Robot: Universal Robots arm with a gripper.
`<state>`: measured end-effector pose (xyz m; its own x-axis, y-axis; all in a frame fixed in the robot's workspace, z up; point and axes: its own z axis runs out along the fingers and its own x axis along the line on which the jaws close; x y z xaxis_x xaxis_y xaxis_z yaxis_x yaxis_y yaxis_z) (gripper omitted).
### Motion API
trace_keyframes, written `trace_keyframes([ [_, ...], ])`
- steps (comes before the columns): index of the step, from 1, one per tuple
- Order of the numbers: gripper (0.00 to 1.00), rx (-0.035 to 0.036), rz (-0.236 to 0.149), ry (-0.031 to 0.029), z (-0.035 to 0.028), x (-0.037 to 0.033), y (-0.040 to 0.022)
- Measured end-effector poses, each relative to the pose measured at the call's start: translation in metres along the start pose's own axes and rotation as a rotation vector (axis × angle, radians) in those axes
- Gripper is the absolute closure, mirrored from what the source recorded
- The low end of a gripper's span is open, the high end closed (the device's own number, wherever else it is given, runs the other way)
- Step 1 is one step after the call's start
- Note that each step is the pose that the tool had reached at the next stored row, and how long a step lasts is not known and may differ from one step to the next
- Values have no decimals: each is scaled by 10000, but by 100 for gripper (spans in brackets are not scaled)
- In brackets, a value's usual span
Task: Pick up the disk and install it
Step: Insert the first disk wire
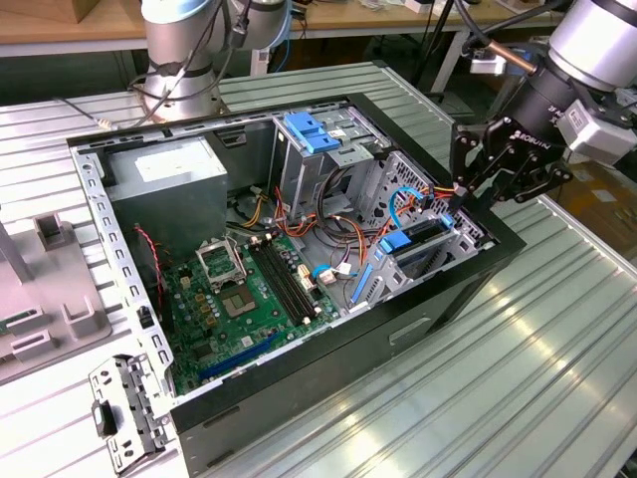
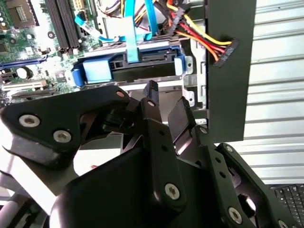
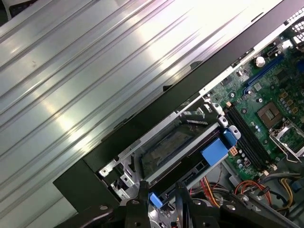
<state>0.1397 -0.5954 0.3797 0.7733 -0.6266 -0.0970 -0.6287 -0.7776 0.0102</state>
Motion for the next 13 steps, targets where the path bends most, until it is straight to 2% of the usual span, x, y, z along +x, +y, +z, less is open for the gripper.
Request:
trace_keyframes([
  [12,64,-3,-26,0,-11,151,-129],
  [13,64,-2,-30,0,-13,184,-158],
])
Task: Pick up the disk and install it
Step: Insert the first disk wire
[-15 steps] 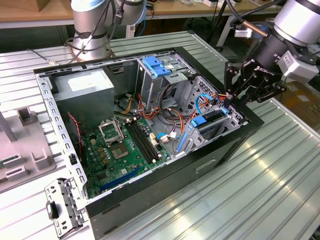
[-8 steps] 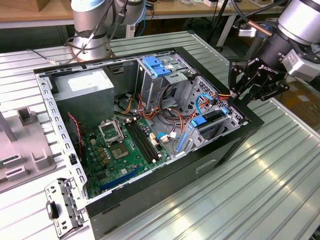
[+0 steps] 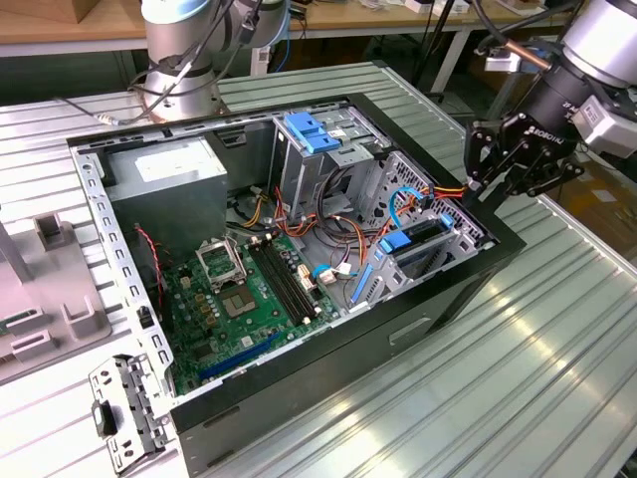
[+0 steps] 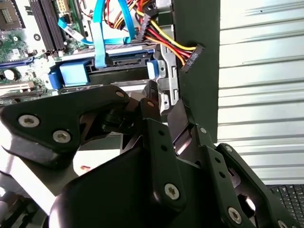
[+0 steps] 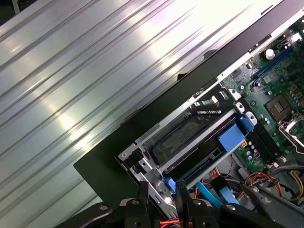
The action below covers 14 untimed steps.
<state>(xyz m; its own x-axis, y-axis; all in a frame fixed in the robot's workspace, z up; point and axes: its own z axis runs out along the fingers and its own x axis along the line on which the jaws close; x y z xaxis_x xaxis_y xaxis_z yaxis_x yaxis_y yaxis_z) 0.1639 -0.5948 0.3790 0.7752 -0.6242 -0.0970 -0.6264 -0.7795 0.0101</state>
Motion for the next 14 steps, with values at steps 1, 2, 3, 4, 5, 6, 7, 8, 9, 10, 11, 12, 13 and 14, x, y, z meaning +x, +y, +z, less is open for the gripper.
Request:
trace_keyframes([
  [1,64,0,-1,0,0,12,-13],
  [2,64,0,-1,0,-1,23,-26],
  [3,64,-1,-1,0,-1,32,-36],
  [4,64,0,-4,0,0,38,-46],
  [5,64,0,-7,-2,1,41,-54],
  [6,64,-1,-11,0,1,44,-63],
  [7,64,-3,-17,0,1,46,-73],
  [8,64,-2,-23,0,3,46,-87],
  [9,64,-3,-27,0,4,45,-98],
  [10,64,-3,-32,0,5,45,-110],
  [11,64,-4,-38,1,5,45,-122],
  [12,64,-5,-44,1,7,45,-140],
  [13,64,-5,-49,1,10,43,-162],
  [14,64,-5,-58,0,14,42,-192],
])
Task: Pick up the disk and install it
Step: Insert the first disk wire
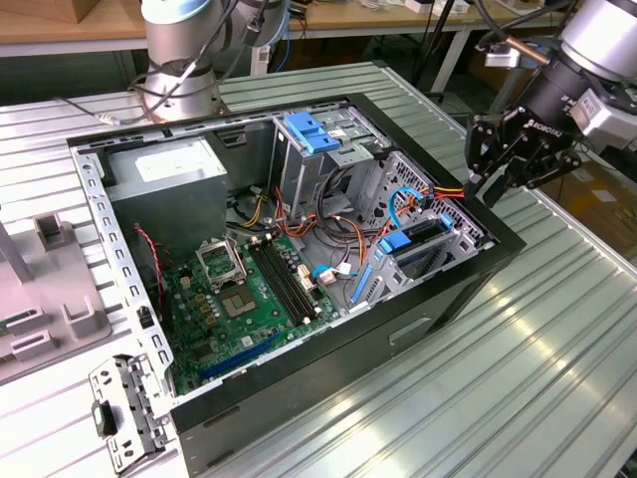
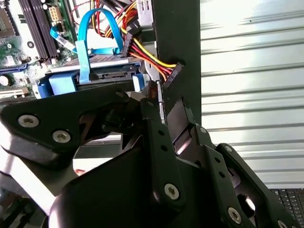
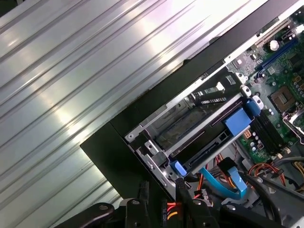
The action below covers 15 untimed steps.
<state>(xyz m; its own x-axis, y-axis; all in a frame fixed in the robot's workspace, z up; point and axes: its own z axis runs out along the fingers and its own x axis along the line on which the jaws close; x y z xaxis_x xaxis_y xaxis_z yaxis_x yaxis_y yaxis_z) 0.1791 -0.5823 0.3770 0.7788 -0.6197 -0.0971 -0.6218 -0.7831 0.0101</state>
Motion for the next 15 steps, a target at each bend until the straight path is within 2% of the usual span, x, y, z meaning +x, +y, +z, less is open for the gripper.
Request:
trace_keyframes([
  [3,64,-4,-27,1,11,-1,-81],
  [7,64,-4,-38,1,38,4,-147],
  [15,64,-6,-42,3,87,2,-201],
])
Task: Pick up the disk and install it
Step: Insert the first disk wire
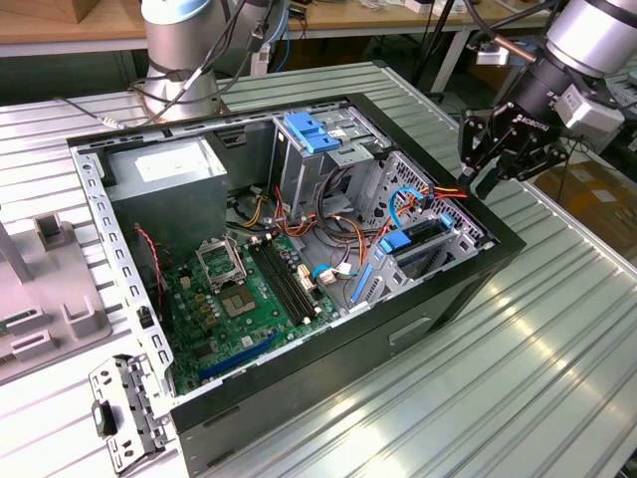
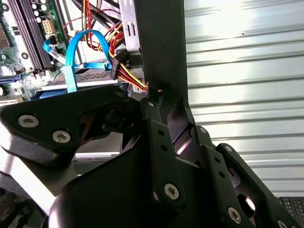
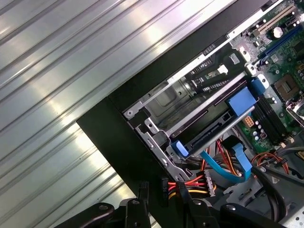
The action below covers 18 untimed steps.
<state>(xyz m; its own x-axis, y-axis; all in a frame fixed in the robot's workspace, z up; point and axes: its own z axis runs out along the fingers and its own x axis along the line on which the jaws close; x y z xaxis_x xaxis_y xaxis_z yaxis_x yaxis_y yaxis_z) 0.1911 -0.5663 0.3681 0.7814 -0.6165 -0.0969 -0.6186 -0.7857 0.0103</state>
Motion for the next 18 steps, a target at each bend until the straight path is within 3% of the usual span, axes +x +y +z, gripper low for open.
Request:
trace_keyframes([
  [12,64,-2,-32,-1,35,5,-2],
  [13,65,-2,-31,-1,35,5,-2],
  [15,78,-5,-31,2,34,5,-2],
  [18,82,-4,-31,1,35,5,-2],
])
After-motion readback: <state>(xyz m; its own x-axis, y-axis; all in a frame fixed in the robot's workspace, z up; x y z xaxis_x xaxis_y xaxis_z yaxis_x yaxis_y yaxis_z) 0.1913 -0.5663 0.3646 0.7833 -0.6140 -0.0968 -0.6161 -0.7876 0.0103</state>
